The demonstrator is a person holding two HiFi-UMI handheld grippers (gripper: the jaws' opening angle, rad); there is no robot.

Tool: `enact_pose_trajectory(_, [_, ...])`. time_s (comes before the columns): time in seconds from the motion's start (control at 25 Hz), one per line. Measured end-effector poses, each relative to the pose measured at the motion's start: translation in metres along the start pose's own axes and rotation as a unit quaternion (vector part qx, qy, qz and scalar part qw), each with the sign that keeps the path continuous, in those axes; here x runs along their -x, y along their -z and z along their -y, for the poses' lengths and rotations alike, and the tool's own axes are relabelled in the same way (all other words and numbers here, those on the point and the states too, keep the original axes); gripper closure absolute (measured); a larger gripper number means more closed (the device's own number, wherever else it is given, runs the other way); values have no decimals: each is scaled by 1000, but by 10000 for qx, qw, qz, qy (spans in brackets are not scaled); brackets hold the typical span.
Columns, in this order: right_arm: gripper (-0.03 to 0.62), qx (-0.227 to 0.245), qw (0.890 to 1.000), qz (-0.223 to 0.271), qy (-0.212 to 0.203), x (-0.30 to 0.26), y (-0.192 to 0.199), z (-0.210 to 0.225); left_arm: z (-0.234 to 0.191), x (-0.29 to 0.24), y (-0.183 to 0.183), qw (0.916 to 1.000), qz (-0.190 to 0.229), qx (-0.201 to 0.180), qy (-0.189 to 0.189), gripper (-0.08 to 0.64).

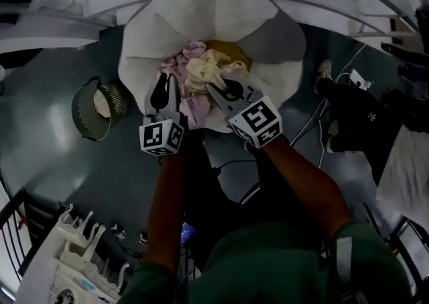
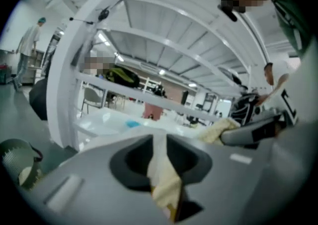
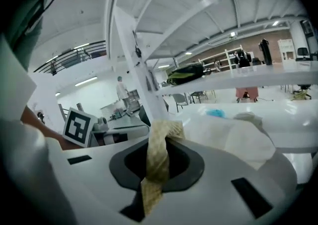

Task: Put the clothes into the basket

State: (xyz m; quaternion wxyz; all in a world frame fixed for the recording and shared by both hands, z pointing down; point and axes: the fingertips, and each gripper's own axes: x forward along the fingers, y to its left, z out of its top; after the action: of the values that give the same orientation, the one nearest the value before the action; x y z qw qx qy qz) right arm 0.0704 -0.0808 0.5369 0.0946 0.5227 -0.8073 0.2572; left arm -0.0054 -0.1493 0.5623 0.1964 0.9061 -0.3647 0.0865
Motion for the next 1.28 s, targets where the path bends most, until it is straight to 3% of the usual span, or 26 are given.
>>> enact_pose_trajectory(0.16, [566,308,9983,224,-432,-22,-66,-62,-29,45,-51,9992,374,29,-144,488])
enact_pose_trajectory(0.32, [566,742,9912,338,-1043,-64,-123,-141,-80,100,-102,9956,778,51,-525,488])
enact_pose_trajectory(0.6, [566,1169,9738,371,-1916,-156,-179,-282,-202,202,-161,9842,1229,162,-1268,488])
enact_pose_trajectory(1.04, [565,1392,9466,-197,-2901,-299,-177,-431,-370,320,-170,9582,1406,348,-2467,488])
enact_pose_trajectory(1.28, [565,1493,9403,-691,-2981,-366,-155,-470,-430,348,-151,9472,1325,562,-2866,488])
